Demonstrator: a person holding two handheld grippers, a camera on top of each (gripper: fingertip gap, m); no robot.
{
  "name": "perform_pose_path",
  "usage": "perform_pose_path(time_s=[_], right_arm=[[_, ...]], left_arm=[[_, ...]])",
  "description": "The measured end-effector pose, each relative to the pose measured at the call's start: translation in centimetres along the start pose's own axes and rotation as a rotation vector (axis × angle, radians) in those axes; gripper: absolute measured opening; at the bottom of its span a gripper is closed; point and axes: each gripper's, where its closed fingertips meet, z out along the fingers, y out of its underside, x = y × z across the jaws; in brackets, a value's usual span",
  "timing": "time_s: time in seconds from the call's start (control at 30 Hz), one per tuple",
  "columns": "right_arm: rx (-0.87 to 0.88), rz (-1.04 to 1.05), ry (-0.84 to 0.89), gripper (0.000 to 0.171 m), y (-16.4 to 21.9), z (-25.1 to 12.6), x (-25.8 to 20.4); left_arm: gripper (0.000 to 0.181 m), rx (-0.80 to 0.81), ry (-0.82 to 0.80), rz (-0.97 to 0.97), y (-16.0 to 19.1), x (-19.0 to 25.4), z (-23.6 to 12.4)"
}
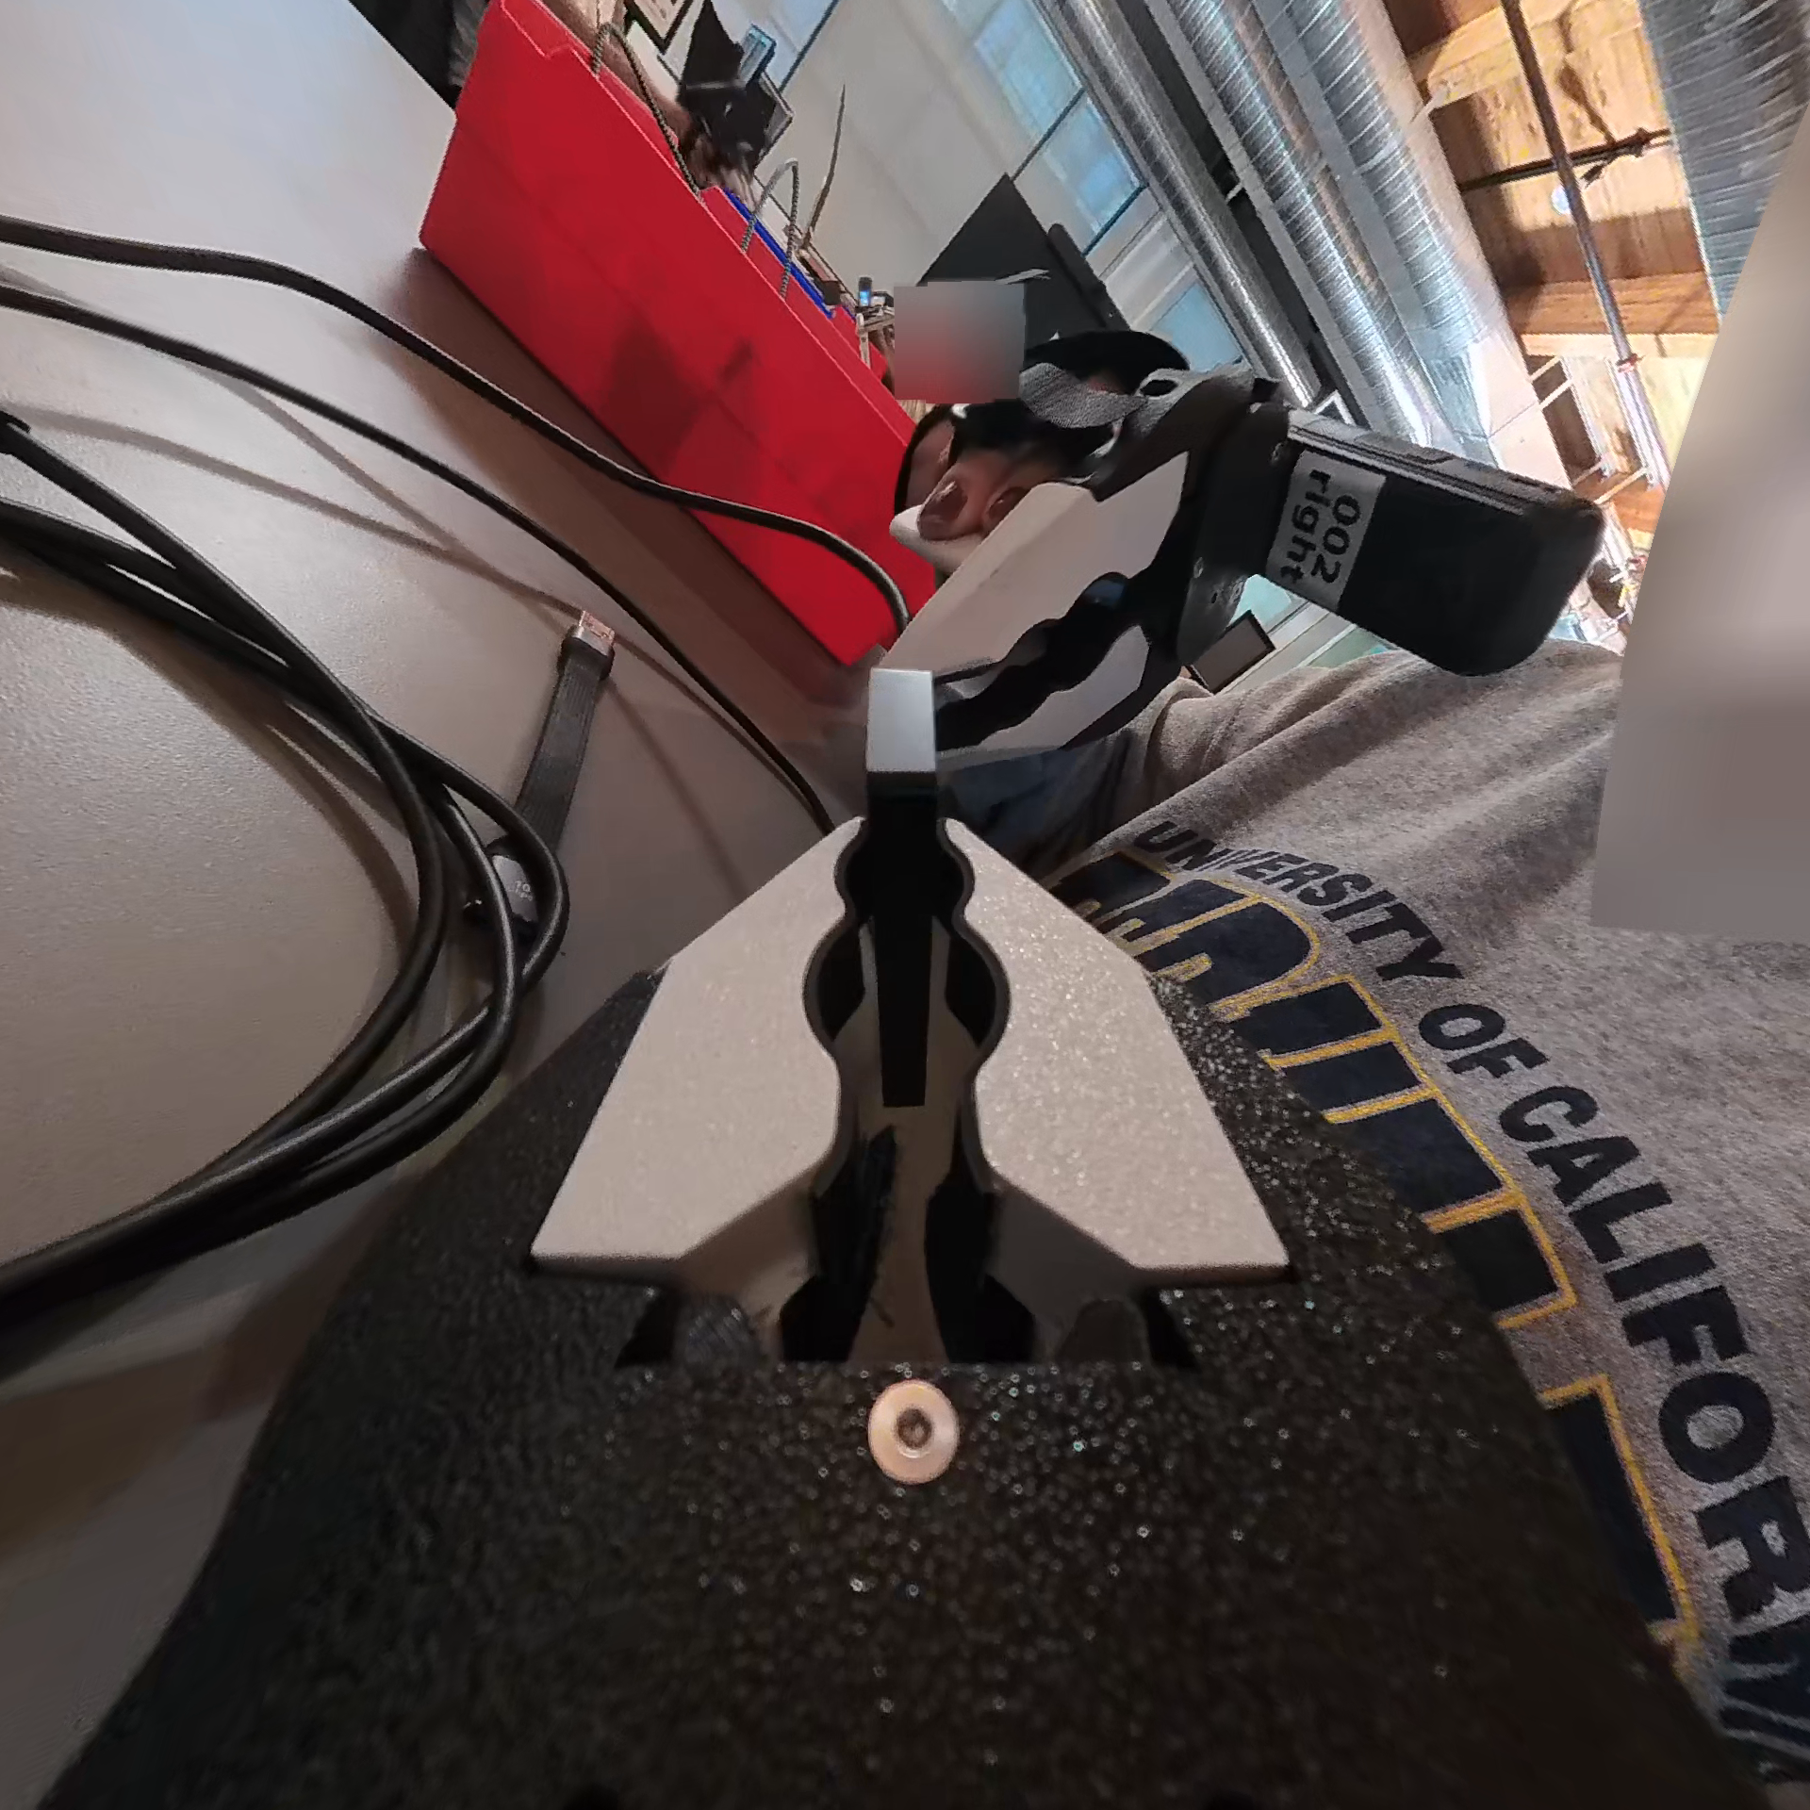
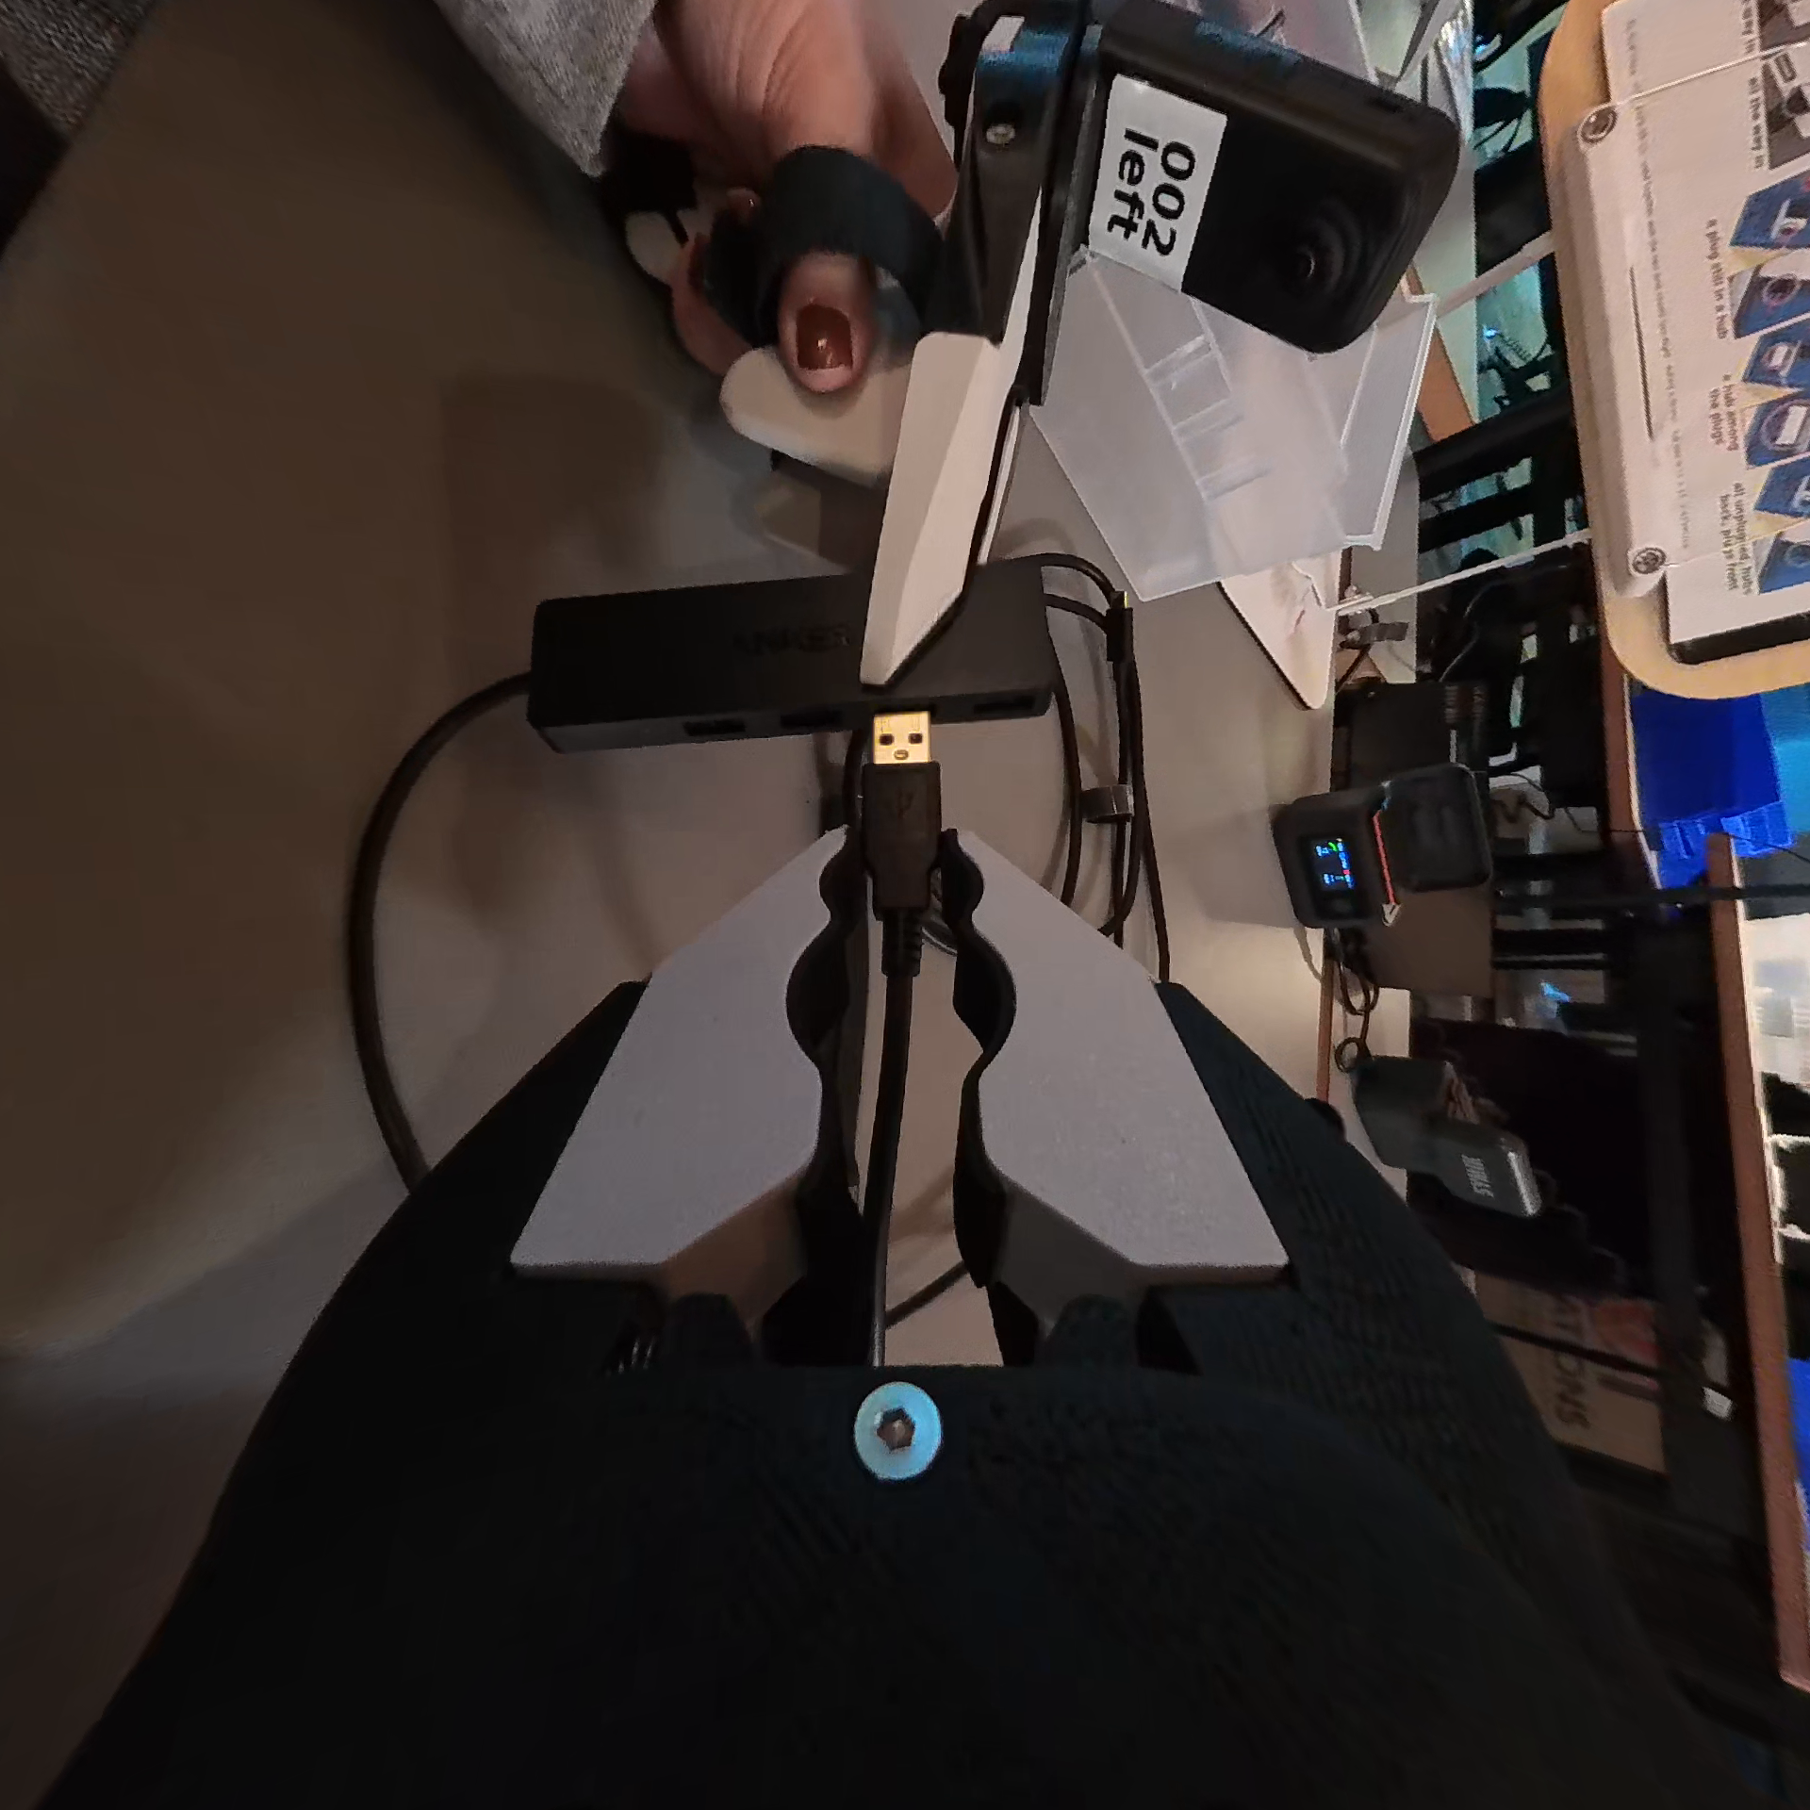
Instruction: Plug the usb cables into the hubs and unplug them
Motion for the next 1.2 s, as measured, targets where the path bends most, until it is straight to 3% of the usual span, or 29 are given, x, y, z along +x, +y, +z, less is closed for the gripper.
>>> perform_pose_path(time_s=[1.2], right_arm=[[-0.004,-0.048,-0.029,0.014,0.1,0.3,-0.9]], left_arm=[[0.010,-0.066,-0.029,0.025,1.0,-0.3,0.5]])
